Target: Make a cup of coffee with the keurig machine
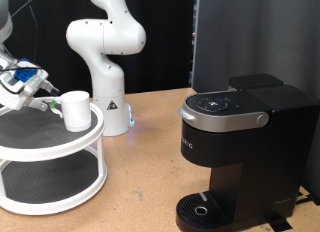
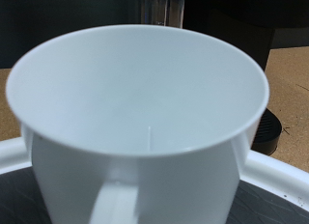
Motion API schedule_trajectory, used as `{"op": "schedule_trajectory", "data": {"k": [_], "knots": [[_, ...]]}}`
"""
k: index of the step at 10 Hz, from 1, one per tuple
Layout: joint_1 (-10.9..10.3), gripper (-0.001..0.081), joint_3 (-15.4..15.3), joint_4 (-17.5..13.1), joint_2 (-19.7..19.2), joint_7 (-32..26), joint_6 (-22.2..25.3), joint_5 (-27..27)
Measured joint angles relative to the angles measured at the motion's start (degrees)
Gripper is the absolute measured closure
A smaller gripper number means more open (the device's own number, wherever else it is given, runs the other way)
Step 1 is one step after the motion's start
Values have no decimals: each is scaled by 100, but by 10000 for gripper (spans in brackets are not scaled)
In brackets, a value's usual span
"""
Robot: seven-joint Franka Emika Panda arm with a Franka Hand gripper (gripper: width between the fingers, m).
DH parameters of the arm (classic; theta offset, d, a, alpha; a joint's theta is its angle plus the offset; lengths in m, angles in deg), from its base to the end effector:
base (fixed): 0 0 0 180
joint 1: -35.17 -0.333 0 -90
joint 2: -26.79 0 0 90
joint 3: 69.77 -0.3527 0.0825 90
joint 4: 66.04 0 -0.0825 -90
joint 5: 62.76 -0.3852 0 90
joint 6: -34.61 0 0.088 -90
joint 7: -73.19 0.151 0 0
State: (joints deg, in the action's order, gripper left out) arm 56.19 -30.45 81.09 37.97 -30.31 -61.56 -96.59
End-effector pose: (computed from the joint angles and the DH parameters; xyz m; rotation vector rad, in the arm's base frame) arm 0.2345 -0.2418 0.3153 -2.1653 -0.5622 -0.6556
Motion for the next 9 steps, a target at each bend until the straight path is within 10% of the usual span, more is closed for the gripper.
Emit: {"op": "schedule_trajectory", "data": {"k": [9], "knots": [[0, 3, -7, 207, -116, -232, -76, -295]]}}
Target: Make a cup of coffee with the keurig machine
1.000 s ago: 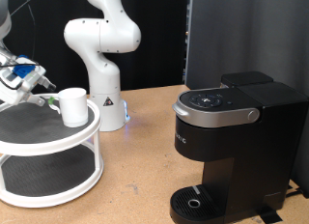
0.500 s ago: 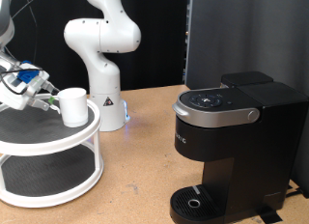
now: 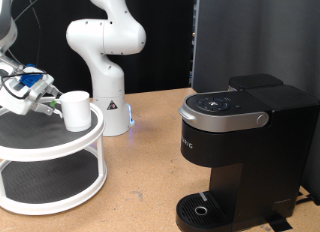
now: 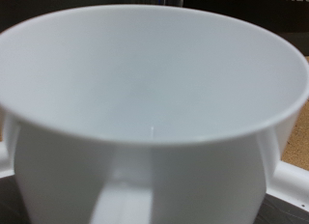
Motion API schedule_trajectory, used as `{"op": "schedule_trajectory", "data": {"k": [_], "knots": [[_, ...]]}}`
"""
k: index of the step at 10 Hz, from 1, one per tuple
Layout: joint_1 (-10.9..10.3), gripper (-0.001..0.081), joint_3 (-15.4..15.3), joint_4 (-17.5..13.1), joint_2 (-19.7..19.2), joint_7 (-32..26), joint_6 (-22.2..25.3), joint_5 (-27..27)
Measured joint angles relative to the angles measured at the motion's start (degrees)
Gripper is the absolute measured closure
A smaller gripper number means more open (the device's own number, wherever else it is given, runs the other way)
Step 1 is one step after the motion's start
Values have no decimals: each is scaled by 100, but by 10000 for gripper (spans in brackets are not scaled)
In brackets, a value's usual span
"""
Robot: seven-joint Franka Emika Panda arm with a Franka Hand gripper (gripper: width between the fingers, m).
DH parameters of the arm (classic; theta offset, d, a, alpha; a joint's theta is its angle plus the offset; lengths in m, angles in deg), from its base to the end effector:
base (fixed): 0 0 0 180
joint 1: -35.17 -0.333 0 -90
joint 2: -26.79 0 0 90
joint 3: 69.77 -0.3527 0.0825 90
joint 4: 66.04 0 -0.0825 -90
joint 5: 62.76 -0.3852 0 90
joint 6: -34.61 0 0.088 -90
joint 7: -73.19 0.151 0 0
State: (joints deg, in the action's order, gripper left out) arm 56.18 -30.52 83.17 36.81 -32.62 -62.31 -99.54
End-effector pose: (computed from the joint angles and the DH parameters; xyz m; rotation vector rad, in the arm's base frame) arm 0.2350 -0.2303 0.3013 -2.1343 -0.5389 -0.6942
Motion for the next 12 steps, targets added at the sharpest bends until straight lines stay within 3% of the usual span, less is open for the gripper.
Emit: {"op": "schedule_trajectory", "data": {"k": [2, 3, 4, 6, 7, 8, 9, 12], "knots": [[0, 12, -6, 1, 0, 0, 5, -27], [0, 176, -8, 1, 0, 1, 8, -33], [0, 176, -10, 1, 0, 1, 10, -39], [0, 499, -10, 1, 0, 3, 14, -55], [0, 499, -10, 1, 0, 4, 17, -64], [0, 682, -10, 1, 0, 12, 21, -89], [0, 736, -10, 1, 0, 21, 25, -123], [0, 736, -11, -15, 16, 160, 88, -160]]}}
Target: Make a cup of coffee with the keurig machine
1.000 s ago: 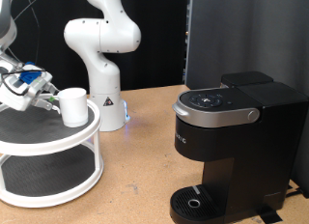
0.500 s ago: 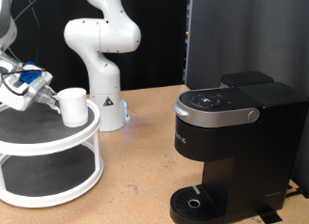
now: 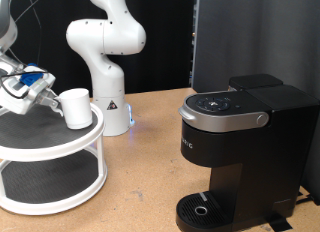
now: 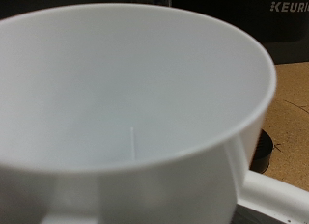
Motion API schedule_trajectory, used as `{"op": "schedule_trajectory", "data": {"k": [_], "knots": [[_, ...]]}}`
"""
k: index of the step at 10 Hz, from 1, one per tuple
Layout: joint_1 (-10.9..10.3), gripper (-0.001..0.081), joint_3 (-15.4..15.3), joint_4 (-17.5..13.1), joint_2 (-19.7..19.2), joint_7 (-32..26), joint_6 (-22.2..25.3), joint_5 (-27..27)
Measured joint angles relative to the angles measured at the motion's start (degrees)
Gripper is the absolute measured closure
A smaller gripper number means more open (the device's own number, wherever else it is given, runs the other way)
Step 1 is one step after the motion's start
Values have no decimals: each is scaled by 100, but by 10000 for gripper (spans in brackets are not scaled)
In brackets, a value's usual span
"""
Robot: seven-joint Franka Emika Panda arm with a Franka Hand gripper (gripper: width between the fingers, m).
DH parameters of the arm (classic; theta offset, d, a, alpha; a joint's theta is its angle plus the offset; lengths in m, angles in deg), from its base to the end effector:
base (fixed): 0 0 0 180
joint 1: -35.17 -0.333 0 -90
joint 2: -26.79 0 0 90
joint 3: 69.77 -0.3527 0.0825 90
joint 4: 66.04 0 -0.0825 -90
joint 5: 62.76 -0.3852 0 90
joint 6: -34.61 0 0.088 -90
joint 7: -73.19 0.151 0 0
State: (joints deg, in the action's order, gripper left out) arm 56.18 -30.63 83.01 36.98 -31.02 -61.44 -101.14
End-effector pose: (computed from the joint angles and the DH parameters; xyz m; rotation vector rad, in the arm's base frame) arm 0.2391 -0.2286 0.3058 -2.1191 -0.4956 -0.7086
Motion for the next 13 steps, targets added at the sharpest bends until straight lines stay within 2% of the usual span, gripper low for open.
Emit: {"op": "schedule_trajectory", "data": {"k": [2, 5, 7, 8, 10, 13], "knots": [[0, 736, -12, -60, 121, 312, 204, 21], [1, 736, -117, -237, 519, 902, 519, 323], [1, 736, -171, -354, 778, 1119, 669, 640], [1, 736, -167, -338, 761, 1121, 669, 628], [-1, 736, -219, -179, 764, 1284, 423, 299], [-162, 736, -614, 218, 774, 1451, -355, -796]]}}
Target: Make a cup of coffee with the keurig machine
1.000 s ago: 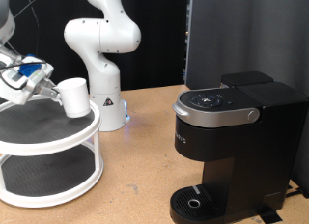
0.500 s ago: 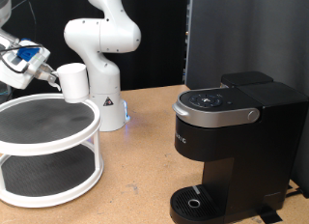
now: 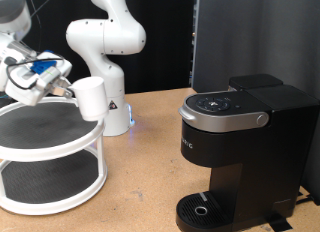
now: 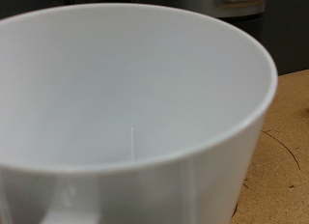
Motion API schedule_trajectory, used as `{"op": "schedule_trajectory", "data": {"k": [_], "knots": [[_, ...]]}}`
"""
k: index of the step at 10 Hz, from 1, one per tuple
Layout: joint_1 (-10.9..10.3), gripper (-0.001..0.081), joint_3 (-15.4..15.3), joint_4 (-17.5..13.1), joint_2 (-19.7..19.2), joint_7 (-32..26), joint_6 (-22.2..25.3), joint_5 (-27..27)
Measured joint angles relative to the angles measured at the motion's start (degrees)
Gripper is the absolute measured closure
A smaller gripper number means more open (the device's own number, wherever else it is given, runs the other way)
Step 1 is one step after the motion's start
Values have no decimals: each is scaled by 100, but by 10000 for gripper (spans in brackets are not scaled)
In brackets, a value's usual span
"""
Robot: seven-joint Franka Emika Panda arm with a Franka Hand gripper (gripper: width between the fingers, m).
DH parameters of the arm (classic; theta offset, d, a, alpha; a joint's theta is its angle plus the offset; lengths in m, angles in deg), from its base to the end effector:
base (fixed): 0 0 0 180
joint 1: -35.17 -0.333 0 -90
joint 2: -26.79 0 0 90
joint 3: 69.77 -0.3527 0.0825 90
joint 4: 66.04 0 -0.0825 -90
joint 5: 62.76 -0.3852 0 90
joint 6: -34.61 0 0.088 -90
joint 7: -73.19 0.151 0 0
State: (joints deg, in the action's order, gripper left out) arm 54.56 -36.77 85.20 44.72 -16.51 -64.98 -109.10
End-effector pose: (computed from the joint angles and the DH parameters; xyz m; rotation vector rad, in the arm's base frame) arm 0.2789 -0.1924 0.3463 -2.1152 -0.3201 -0.7363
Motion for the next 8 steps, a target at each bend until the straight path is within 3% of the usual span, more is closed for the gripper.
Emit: {"op": "schedule_trajectory", "data": {"k": [5, 8], "knots": [[-452, 736, -819, 410, 20, 34, -1012, -1155], [-649, 736, -1185, 502, 20, 40, -1397, -1695]]}}
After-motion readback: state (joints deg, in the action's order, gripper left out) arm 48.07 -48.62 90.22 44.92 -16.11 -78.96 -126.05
